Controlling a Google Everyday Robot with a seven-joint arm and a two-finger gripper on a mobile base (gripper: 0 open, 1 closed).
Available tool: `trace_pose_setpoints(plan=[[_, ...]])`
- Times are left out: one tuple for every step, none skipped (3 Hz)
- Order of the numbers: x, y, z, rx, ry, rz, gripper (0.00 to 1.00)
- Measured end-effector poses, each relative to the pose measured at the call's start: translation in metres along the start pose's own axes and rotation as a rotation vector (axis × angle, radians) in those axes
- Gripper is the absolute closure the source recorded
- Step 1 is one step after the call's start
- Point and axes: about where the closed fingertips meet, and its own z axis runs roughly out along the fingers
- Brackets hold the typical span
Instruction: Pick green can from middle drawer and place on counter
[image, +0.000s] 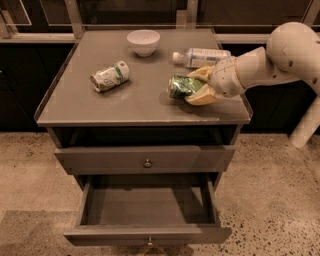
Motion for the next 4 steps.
trace_pose_setpoints(plan=[[0.0, 0.0, 0.0, 0.0, 0.0, 0.0, 0.34], [0.0, 0.0, 0.0001, 0.0, 0.0, 0.0, 0.1], [0.0, 0.0, 0.0001, 0.0, 0.0, 0.0, 0.0], [0.0, 0.0, 0.0001, 0.0, 0.0, 0.0, 0.0]])
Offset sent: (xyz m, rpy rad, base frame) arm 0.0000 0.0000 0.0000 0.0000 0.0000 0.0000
